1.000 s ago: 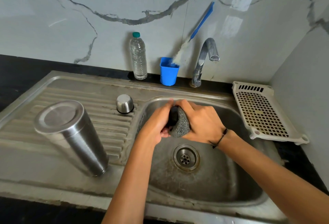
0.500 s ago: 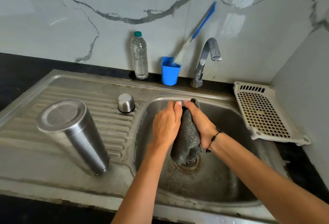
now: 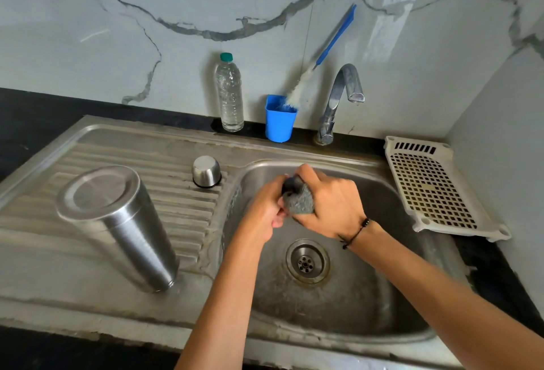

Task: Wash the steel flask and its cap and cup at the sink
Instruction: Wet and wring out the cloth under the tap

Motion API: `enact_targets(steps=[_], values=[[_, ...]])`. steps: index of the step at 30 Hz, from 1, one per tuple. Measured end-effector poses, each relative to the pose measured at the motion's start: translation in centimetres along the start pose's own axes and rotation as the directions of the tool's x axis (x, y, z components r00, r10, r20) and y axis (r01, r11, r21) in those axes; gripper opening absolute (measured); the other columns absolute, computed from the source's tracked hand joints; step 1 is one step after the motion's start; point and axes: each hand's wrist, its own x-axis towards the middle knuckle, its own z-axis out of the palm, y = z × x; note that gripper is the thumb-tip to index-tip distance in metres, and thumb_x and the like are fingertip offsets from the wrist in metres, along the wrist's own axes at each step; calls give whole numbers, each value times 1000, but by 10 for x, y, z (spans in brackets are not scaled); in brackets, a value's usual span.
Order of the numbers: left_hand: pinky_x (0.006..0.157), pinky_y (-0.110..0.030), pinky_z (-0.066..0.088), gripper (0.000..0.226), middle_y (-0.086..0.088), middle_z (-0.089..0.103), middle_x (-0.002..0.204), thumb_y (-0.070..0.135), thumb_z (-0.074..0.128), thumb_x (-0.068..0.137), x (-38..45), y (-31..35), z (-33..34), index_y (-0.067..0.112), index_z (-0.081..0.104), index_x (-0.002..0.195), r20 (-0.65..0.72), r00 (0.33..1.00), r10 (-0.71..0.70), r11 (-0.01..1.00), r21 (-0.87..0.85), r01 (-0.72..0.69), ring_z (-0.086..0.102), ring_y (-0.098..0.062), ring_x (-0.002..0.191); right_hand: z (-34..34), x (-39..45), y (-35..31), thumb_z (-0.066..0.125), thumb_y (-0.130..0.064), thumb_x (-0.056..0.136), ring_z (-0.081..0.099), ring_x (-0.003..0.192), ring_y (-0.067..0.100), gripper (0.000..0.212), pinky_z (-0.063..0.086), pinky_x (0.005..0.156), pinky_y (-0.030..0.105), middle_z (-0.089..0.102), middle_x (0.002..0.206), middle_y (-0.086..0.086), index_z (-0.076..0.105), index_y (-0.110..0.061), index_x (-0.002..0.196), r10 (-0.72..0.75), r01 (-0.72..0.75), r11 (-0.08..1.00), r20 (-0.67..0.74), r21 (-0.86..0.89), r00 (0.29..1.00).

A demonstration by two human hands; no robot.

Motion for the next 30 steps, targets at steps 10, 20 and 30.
enact_targets(steps=[10,20,30], values=[[78,-34,44,56,-14,67,86,38,26,103,-12,-5,12,3,64,82,-295,782,549,808,425,-408,62,-31,93,3,17,-10,54,-70,69,66,86,28,64,53,88,43,68,96,12,61,-15,101,585,-836,-47,693,547,421],[40,-22,35,89,-7,56,50,79,1,80,4,-3,-1,10,54,61,-29,989,143,979,154,-137,46,-15,43,-14,3,7,41,-71,71,62,69,25,55,50,63,35,65,77,3,53,-22,93,301,-327,928,162,179,940],[44,-18,39,35,0,53,65,28,40,99,-3,3,-1,16,51,68,-129,988,90,986,-128,-106,49,-10,58,2,2,-12,35,-71,70,60,55,29,68,39,49,28,62,65,1,53,-12,98,84,-87,990,34,107,996]])
